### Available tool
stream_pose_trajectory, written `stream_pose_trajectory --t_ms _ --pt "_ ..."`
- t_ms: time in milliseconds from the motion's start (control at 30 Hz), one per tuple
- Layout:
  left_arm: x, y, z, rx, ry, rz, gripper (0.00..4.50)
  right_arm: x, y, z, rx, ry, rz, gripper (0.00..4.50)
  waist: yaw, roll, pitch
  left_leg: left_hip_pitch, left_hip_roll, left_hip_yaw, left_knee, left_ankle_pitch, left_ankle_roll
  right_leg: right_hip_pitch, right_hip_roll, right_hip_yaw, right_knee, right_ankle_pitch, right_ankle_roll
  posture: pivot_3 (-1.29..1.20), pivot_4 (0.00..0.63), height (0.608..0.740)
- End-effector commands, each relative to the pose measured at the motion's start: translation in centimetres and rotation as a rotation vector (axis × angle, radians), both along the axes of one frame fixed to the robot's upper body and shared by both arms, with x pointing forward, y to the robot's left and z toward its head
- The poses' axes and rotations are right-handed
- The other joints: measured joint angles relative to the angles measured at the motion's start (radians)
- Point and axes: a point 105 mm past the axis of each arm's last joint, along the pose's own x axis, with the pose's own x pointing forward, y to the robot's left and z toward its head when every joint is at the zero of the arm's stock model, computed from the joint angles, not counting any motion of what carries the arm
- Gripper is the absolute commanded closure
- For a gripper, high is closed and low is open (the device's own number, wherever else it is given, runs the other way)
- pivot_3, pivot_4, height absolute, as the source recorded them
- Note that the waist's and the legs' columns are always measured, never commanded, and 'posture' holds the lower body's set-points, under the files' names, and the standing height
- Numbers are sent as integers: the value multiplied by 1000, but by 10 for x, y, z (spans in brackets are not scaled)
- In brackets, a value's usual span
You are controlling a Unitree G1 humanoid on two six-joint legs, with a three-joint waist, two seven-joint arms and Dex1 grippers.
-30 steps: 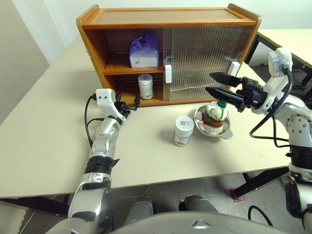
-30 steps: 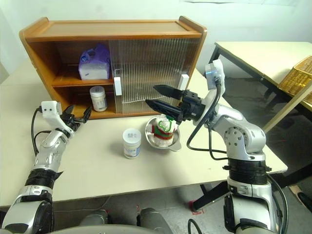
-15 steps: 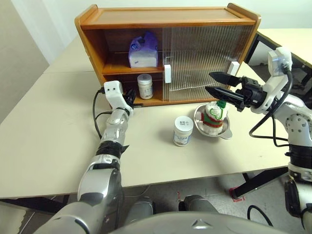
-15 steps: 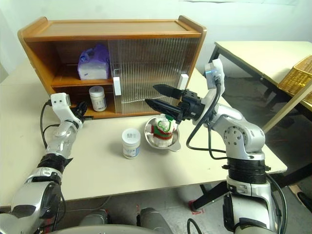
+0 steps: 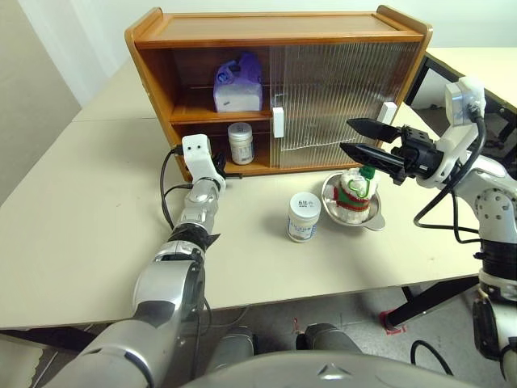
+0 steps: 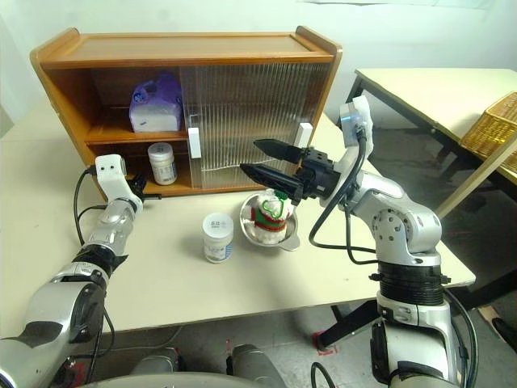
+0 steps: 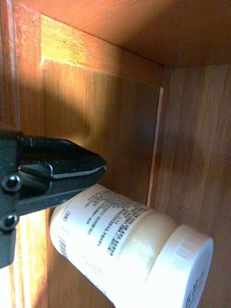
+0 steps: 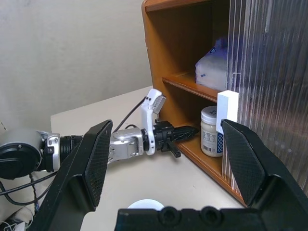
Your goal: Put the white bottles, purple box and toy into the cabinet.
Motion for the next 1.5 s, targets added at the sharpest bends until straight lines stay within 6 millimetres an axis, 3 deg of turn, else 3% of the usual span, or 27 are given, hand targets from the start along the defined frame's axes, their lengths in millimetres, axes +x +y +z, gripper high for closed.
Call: stream_pose_trajectory --t_ms 33,700,1033,1200,1300,1500 --pt "4 -8 2 26 6 -33 4489 -1 0 3 -14 -6 1 0 -1 0 0 0 0 0 0 0 0 0 0 0 0 0 0 -124 0 740" --pt "9 -43 11 1 11 -256 4489 -5 -4 0 -15 -5 -16 0 -21 0 0 0 -1 2 0 0 1 0 0 -1 -1 0 3 -151 0 740" --pt "9 -24 15 3 -25 -171 4489 -4 -4 -1 -13 -5 -11 0 -27 0 0 0 -1 3 0 0 1 0 0 -2 -1 0 4 -142 0 740" --pt "-1 -16 25 -83 -131 -217 4489 -4 -3 -1 -10 -6 -10 0 -27 0 0 0 -2 3 0 0 1 -1 0 -2 -1 0 4 -140 0 740" --pt "-24 -32 31 -102 -202 -419 3909 -3 -2 -1 -6 -1 -7 0 -27 0 0 -1 -2 6 -1 0 1 -1 0 -2 -1 0 4 -126 0 740" --pt "-97 -41 24 -116 -137 -839 1833 -2 0 -4 -1 6 6 0 -28 0 0 -2 -2 15 -1 -1 0 -3 0 -3 0 -1 2 -100 0 740"
